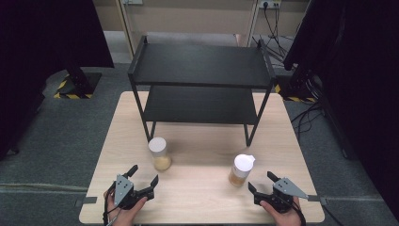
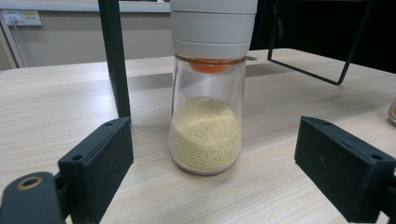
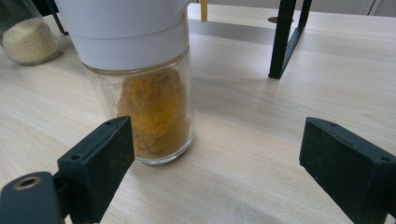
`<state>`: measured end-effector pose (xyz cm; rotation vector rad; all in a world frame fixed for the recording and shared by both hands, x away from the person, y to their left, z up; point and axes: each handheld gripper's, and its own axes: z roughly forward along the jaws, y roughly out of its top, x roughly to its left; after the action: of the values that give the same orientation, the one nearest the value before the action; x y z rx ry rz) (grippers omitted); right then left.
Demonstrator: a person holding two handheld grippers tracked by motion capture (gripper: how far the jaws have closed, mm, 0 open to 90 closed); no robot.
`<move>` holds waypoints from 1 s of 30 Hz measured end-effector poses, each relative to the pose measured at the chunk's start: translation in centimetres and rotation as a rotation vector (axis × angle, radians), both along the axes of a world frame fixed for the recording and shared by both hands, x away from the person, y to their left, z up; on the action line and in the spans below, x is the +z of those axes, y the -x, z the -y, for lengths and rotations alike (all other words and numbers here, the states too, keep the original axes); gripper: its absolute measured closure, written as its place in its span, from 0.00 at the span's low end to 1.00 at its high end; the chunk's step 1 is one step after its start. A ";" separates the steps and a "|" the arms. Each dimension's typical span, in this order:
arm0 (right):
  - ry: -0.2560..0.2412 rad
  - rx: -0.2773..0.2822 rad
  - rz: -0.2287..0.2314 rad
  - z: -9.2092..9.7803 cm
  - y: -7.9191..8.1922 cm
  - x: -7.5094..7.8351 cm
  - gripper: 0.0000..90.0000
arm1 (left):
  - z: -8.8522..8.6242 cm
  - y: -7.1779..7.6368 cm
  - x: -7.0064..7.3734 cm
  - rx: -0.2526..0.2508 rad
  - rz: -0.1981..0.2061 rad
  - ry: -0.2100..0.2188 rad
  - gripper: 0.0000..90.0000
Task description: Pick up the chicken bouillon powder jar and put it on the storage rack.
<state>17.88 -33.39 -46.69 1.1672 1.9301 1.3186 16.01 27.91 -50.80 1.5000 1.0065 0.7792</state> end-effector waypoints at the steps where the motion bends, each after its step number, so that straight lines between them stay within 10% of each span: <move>1: -0.003 0.000 -0.003 0.1 0.0 0.0 0.11 | 0.0 -0.1 0.0 -0.001 0.002 -0.001 0.13; 30: 0.013 0.004 -0.008 -0.2 -0.2 0.2 0.11 | 2.5 -7.0 4.2 -0.029 0.021 -0.060 0.21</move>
<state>18.05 -33.21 -46.51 1.1648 1.9448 1.3034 23.05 25.46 -46.59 1.5517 0.9514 0.8089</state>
